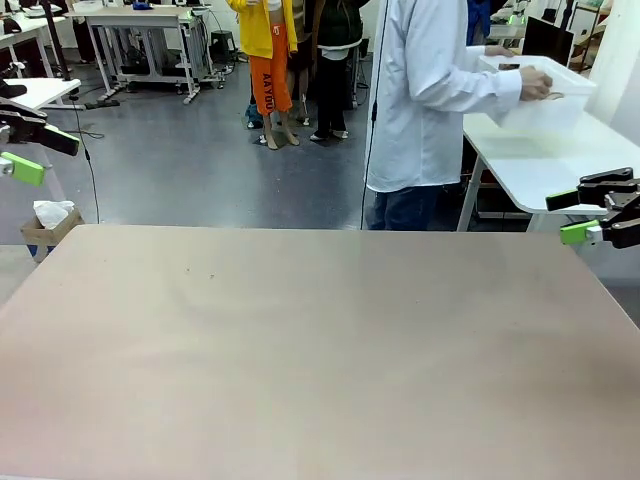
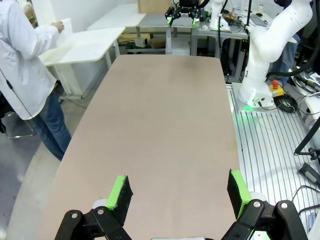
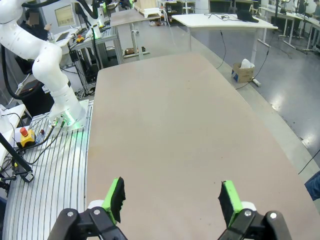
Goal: Stack the cups and store them in the basket.
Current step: Place the stack of Reusable plastic cups into the Pantry Basket.
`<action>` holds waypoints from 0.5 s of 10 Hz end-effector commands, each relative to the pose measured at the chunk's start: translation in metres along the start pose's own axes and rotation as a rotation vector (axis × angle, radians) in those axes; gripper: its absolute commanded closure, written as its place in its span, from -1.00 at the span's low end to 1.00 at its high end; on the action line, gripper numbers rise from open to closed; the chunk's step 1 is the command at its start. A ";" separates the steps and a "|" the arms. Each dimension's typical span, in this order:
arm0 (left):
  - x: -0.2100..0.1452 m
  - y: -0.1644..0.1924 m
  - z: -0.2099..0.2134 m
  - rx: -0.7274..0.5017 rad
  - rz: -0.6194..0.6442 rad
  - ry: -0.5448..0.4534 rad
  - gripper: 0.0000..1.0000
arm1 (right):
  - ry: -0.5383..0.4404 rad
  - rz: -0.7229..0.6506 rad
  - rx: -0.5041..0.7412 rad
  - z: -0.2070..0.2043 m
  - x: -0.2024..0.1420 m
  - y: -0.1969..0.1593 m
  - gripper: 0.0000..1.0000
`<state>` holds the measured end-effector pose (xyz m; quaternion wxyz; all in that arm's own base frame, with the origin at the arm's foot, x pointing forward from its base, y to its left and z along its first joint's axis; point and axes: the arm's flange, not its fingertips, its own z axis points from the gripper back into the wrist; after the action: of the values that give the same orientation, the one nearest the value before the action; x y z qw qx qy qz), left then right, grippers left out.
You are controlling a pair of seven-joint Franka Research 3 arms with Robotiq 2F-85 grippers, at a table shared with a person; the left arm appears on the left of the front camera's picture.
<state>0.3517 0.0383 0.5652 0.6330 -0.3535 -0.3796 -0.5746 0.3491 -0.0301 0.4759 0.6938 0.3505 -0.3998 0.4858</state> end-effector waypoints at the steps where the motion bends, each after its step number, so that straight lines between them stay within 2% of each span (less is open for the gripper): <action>1: 0.003 0.001 0.001 -0.004 0.008 -0.014 -1.00 | -0.020 -0.015 -0.002 0.000 0.005 -0.001 -1.00; 5: 0.003 0.001 0.001 -0.004 0.008 -0.014 -1.00 | -0.020 -0.015 -0.002 0.000 0.005 -0.001 -1.00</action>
<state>0.3517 0.0383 0.5652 0.6330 -0.3536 -0.3799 -0.5745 0.3491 -0.0301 0.4759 0.6938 0.3505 -0.3998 0.4858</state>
